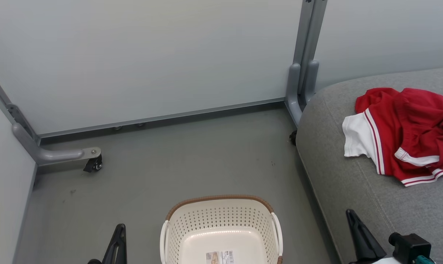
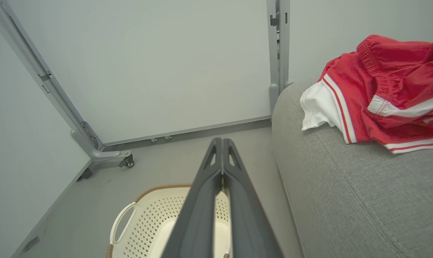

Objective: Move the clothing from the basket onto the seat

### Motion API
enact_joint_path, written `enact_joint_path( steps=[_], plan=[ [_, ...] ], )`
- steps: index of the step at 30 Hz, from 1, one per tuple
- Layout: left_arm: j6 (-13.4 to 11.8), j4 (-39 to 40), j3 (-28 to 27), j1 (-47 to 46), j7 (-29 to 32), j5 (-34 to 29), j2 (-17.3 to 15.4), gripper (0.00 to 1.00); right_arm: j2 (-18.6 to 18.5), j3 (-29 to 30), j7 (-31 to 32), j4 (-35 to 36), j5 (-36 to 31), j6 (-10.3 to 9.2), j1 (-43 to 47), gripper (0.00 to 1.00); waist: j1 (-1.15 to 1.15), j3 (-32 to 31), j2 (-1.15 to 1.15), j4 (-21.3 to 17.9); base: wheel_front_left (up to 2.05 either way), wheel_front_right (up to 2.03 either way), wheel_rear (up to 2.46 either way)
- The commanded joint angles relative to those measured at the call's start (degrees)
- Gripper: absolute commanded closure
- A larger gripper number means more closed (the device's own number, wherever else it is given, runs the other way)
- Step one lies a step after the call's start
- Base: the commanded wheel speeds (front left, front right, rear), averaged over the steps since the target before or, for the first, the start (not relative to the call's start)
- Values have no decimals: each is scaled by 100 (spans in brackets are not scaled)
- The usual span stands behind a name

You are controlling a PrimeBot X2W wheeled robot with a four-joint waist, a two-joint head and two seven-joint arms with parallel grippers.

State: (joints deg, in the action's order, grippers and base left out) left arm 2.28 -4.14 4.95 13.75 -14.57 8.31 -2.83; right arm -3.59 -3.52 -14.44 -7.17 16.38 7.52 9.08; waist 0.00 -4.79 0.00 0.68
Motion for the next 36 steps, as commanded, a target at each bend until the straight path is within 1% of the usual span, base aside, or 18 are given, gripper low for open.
enact_joint_path(
  steps=[1, 19, 36],
  plan=[
    [18, 71, -33, -100, 41, 304, -31, 100, -33, 33, 51, 63, 265, 0, -92, 100, 0, 6, 0, -1, 0, 0, 0],
    [149, -216, -159, -581, 423, 2344, -135, 100, -74, 185, 471, -113, 2070, -1, -449, 100, 0, 79, 0, -11, 0, 0, 0],
    [242, -388, -289, -928, 738, 3854, -183, 100, -85, 325, 810, -240, 3419, -2, -715, 100, 0, 147, 0, -20, 0, 0, 0]
  ],
)
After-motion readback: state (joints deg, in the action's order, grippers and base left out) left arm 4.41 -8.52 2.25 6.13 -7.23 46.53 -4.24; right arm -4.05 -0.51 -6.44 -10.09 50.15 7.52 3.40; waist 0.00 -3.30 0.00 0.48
